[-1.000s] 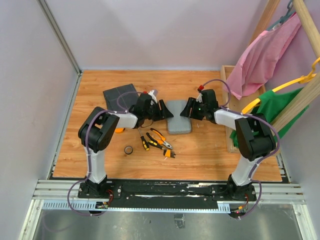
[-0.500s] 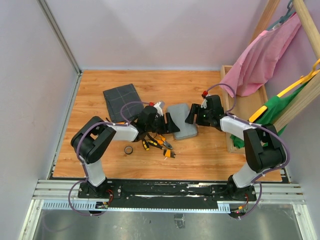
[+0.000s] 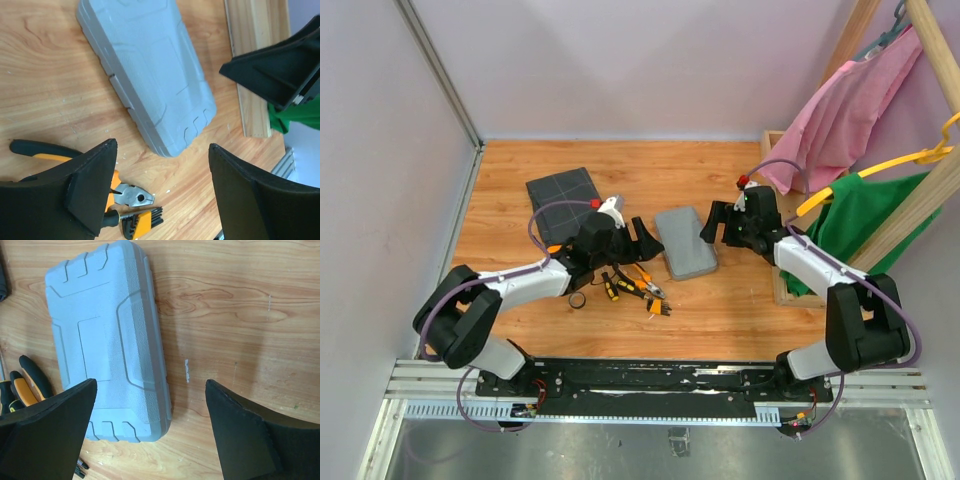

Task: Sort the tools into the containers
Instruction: Move the storage box to the center of the board, then open the storage box at the center of the board.

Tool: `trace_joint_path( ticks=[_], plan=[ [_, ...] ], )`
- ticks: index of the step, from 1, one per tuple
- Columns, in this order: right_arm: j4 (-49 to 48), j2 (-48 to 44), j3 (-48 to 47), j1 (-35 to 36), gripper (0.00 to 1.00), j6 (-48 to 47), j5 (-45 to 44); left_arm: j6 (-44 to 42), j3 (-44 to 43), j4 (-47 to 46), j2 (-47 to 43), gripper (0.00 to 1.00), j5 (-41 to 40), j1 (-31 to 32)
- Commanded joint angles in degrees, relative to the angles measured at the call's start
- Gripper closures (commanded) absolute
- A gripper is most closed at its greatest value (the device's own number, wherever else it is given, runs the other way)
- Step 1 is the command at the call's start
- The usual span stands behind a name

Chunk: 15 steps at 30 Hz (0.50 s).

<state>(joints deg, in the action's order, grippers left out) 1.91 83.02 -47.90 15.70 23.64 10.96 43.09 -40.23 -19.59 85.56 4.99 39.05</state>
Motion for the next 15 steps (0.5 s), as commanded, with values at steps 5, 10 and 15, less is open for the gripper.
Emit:
trace_joint_path(
  ticks=[5,10,15],
  plan=[
    [2.0,-2.5,1.1,-0.5,0.03,-2.8,1.5,-0.4,2.3,2.2,-4.7,0.20,-4.8,-3.4],
    [4.2,-3.0,-0.3,2.9,0.01,-6.9,-3.5,-0.4,4.0,-0.7,-5.8,0.15,-1.5,-6.2],
    [6.2,-0.8,-3.0,8.0,0.01,-8.8,-8.7,-2.1,4.1,-0.7,-7.0,0.09,-1.3,-7.2]
  ],
)
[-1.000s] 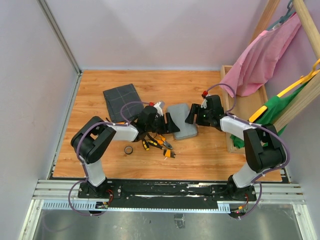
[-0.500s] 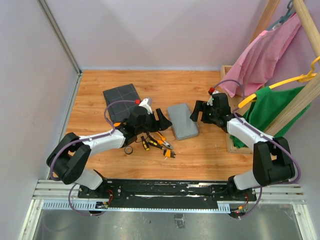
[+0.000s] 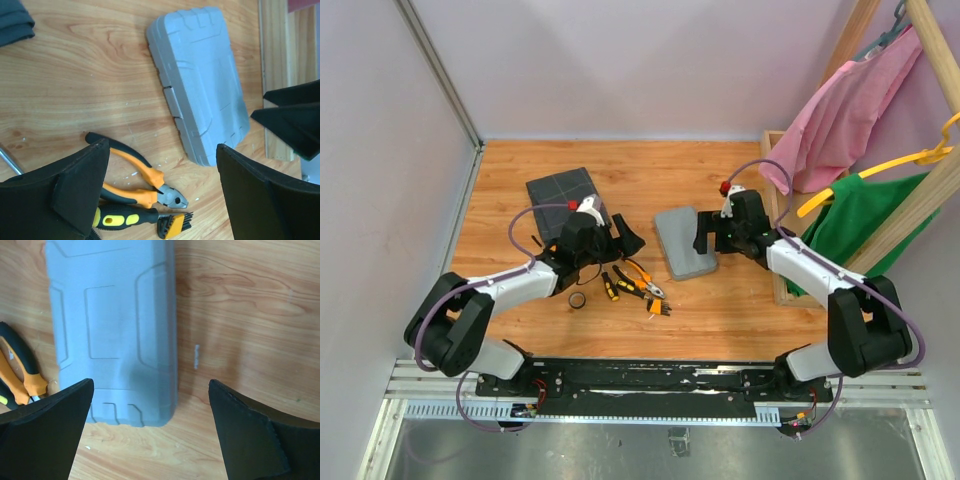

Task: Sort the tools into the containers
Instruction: Open the storage box at the center of the board.

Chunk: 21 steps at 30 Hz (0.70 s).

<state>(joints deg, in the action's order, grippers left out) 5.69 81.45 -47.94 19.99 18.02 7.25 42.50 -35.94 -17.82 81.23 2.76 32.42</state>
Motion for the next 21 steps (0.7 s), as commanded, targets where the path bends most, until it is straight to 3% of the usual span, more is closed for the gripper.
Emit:
trace_joint_path(
  ticks=[1,10,21],
  plan=[
    [2.5,1.5,-3.4,4.2,0.01,-3.3,-5.3,-1.7,-0.2,-2.2,-2.8,0.09,0.9,-0.6],
    [1.1,7.9,-6.1,4.7,0.01,-3.1,-3.6,-1.5,-0.4,-2.4,-2.3,0.01,0.9,-0.9],
    [-5.2,11.2,-1.3,-0.5,0.20,5.1,4.4,-1.3,-5.5,-4.7,4.6,0.01,5.3,-1.2]
  ],
)
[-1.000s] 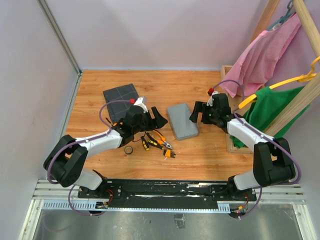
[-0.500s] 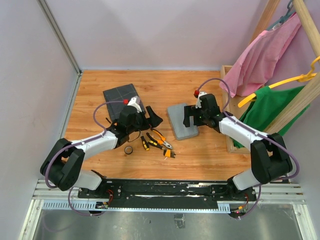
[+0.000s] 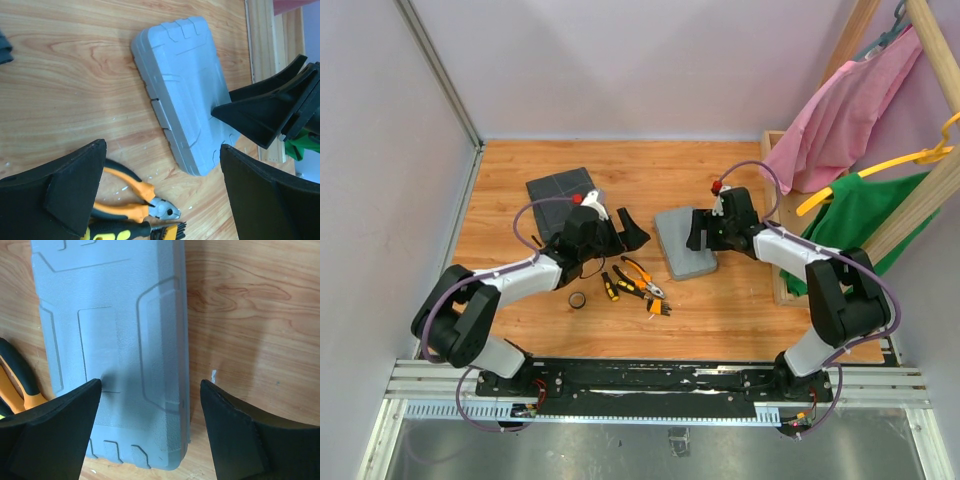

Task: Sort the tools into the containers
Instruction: Open the storage box at the center of the board.

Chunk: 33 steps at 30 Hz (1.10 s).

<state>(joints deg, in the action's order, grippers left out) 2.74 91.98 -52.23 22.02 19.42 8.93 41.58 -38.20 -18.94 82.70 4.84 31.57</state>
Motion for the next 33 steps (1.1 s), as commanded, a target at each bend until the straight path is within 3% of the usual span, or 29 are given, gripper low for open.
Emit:
trace_joint_path(
  ticks=[1,6,17,33],
  plan=[
    [-2.6,0.4,3.8,-3.2,0.23,4.4,3.0,-0.1,-3.9,-4.1,4.2,0.01,4.0,-0.4],
    [-5.7,-0.6,8.0,-5.6,0.29,7.9,5.4,1.6,-6.9,-7.3,10.0,0.03,8.0,-0.4],
    [-10.8,-2.8,16.7,-7.8,0.33,14.9,5.5,8.0,-8.4,-14.7,19.8,0.05,11.0,-0.3],
    [-19.2,-8.0,27.9,-9.1,0.45,28.4,5.3,11.7,-10.1,-19.1,25.9,0.04,13.5,2.5]
  ],
)
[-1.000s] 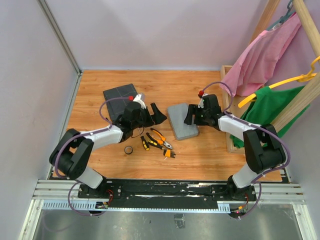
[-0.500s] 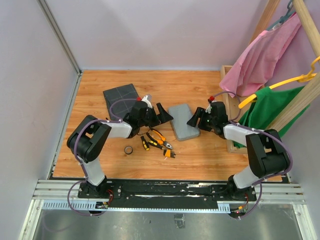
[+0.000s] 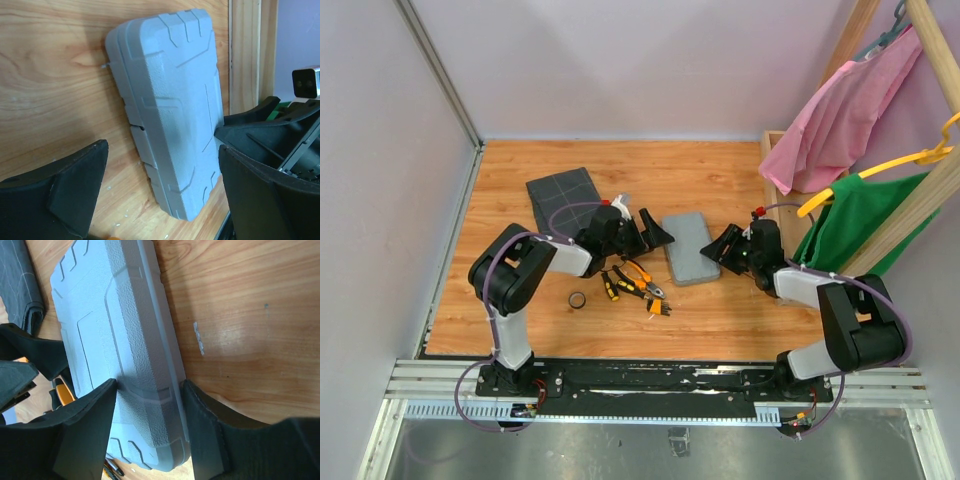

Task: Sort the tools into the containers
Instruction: Open the storage box at the center of the board.

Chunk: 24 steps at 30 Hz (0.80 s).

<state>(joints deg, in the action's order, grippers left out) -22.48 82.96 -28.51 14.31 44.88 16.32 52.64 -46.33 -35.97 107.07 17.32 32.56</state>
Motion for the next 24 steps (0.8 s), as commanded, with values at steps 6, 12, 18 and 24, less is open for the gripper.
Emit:
trace_joint_path(
  ticks=[6,12,18,24],
  plan=[
    [3.3,2.0,6.7,-4.4,0.43,5.6,0.2,1.7,-2.4,-2.9,3.3,0.05,0.9,2.6],
    [-1.1,5.2,8.6,-6.8,0.47,7.5,3.3,2.1,-2.9,-3.1,4.6,0.05,1.0,3.2],
    [-7.0,8.9,10.5,-8.7,0.54,11.0,6.2,2.7,-3.5,-3.8,6.1,0.08,1.2,3.7],
    [-10.8,11.3,11.7,-10.3,0.60,13.7,8.1,4.0,-3.6,-5.0,7.5,0.09,1.1,3.8]
  ],
)
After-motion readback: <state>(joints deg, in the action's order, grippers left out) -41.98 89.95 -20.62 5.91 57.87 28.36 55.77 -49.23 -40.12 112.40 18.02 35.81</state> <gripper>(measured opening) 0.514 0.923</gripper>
